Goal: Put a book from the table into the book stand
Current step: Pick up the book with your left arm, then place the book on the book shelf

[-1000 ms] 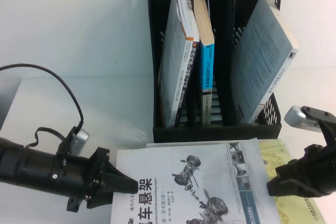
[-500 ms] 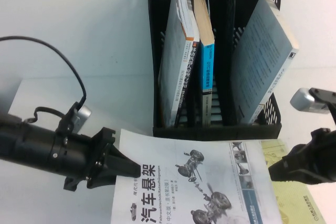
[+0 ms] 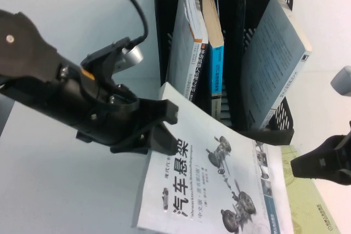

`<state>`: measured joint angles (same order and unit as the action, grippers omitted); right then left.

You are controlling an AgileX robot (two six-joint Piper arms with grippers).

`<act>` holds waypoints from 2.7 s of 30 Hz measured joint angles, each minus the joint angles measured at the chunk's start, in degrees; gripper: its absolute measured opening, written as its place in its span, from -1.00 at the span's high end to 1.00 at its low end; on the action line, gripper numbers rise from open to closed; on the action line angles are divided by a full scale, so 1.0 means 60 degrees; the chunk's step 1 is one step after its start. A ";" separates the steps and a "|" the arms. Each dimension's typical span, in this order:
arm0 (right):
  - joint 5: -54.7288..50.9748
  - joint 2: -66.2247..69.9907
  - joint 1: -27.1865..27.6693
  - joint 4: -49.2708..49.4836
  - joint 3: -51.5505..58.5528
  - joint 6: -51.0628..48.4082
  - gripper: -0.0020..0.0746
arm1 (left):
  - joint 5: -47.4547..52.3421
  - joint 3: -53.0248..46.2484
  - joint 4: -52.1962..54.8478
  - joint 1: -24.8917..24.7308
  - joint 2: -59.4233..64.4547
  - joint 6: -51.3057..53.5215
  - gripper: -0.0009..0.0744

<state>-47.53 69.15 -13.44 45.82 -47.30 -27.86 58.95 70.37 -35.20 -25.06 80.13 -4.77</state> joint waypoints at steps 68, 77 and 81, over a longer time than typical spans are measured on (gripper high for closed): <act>-0.1224 -0.1845 0.0000 -0.3554 -0.1173 0.2393 0.95 | 0.2272 1.1593 1.3786 -0.5479 0.4302 -0.5996 0.67; -0.1224 -0.1845 0.0000 -0.3554 -0.1173 0.2393 0.95 | 0.2272 1.1593 1.2515 -0.4324 0.4463 -0.6079 0.67; -0.1224 -0.1845 0.0000 -0.3537 -0.1173 0.2393 0.95 | 0.2272 1.1593 1.2276 -0.4136 0.4688 -0.6100 0.67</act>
<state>-54.87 58.08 -13.44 24.60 -54.34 -13.50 72.59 139.92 38.46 -49.87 108.25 -41.37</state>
